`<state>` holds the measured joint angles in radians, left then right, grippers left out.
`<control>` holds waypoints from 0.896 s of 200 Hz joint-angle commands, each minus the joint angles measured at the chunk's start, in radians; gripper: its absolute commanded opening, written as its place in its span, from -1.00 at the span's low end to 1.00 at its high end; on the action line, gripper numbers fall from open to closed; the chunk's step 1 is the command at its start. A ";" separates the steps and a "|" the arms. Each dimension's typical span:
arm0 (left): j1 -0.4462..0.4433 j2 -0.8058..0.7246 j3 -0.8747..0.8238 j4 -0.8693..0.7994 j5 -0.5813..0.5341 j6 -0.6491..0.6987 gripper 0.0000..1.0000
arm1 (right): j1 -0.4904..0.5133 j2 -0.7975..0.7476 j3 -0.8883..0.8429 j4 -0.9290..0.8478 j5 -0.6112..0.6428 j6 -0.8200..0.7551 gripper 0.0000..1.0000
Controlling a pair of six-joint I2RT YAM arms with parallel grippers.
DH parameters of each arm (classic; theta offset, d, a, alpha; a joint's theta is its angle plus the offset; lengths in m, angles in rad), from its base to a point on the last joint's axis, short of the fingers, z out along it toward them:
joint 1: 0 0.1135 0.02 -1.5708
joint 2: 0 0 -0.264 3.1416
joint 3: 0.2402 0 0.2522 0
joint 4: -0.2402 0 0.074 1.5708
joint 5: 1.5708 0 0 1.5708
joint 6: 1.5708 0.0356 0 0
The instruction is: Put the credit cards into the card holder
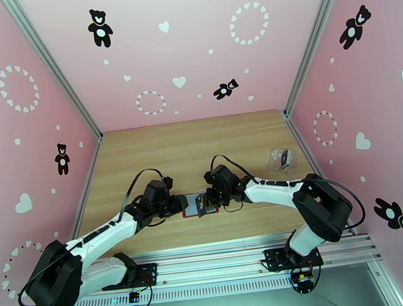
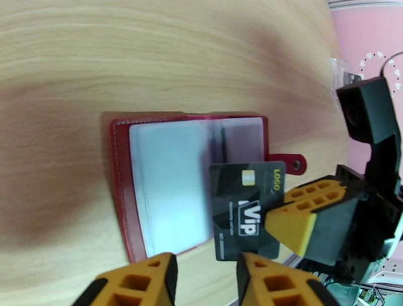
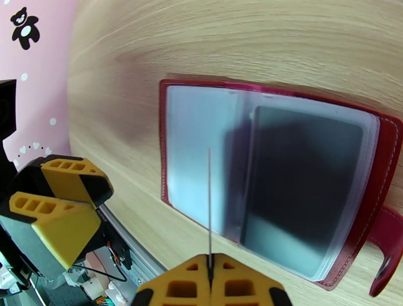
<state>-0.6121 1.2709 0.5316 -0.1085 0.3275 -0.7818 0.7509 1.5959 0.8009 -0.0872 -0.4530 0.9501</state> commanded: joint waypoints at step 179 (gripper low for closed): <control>-0.008 0.177 0.035 0.026 -0.057 0.009 -0.33 | -0.059 0.084 0.006 0.067 -0.021 0.060 -1.00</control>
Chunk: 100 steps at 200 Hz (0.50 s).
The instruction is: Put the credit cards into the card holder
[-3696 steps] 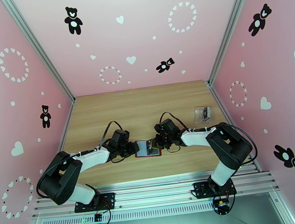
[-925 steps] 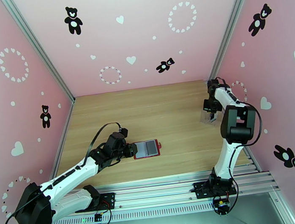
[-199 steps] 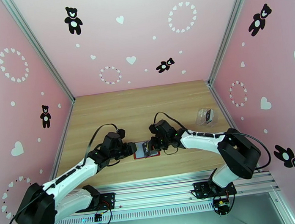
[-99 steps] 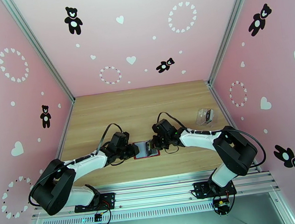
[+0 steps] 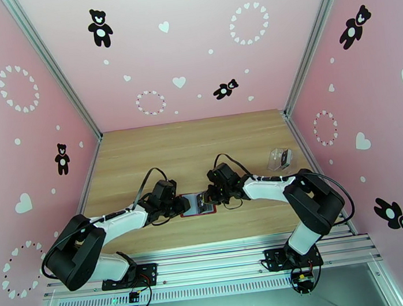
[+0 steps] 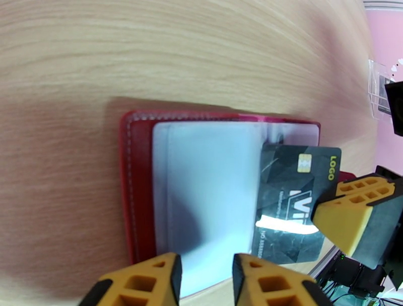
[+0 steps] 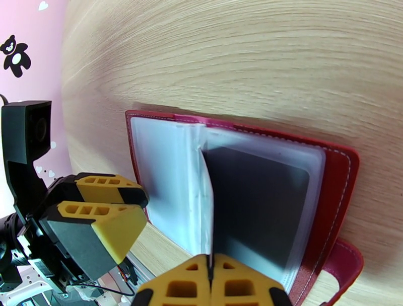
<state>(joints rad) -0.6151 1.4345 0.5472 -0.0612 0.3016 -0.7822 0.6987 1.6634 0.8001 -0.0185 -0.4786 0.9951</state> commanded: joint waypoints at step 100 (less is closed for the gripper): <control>-0.027 -0.054 0.027 -0.101 -0.103 0.032 -0.38 | -0.006 -0.018 0.011 0.004 -0.008 0.027 -1.00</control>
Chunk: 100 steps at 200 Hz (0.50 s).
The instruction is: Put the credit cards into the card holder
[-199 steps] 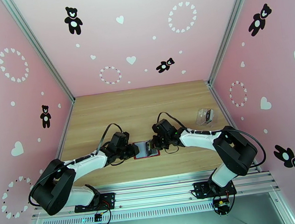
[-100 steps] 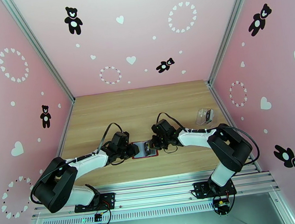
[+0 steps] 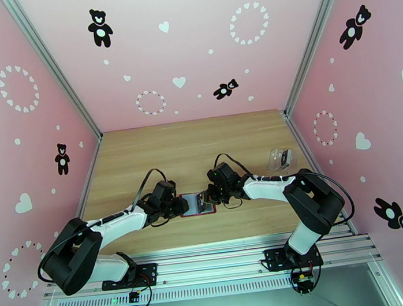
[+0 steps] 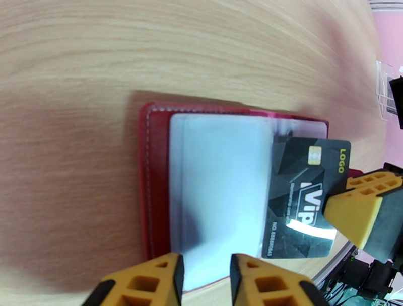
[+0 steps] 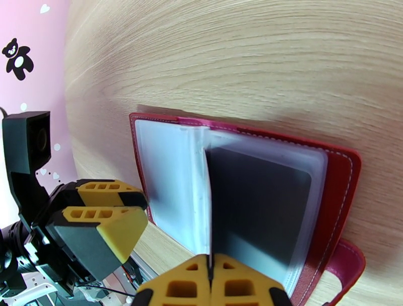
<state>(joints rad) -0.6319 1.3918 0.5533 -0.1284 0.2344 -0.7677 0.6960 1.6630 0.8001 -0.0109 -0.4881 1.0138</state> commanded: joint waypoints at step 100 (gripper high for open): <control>-0.012 0.025 0.022 -0.023 -0.044 0.014 -0.37 | -0.002 -0.028 0.010 0.031 -0.004 0.023 -1.00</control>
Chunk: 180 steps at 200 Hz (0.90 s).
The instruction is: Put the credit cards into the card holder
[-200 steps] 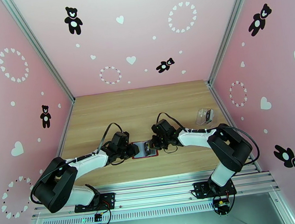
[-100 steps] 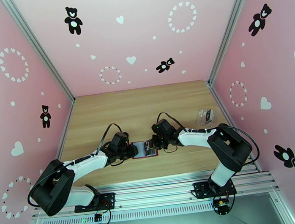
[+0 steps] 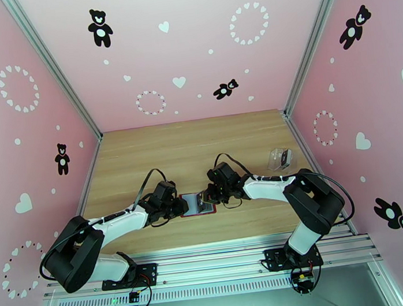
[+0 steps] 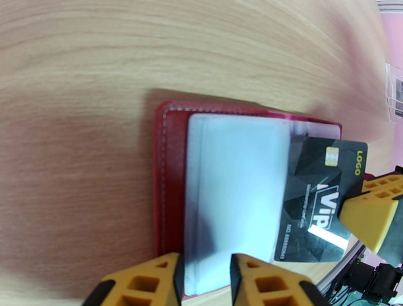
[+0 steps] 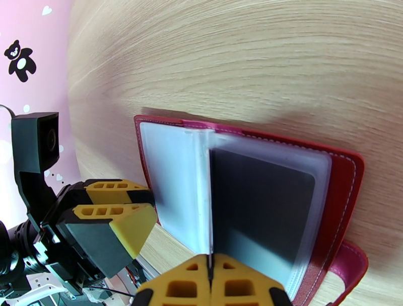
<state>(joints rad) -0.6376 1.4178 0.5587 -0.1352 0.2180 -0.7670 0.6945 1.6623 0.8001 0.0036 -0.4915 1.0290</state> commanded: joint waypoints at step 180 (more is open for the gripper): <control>-0.009 0.006 0.018 -0.015 -0.025 0.013 -0.37 | 0.022 0.030 0.015 0.036 0.015 -0.022 -1.00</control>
<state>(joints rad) -0.6384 1.4178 0.5606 -0.1356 0.2081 -0.7670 0.7124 1.6691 0.8005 0.0402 -0.4881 1.0241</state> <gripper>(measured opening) 0.316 0.054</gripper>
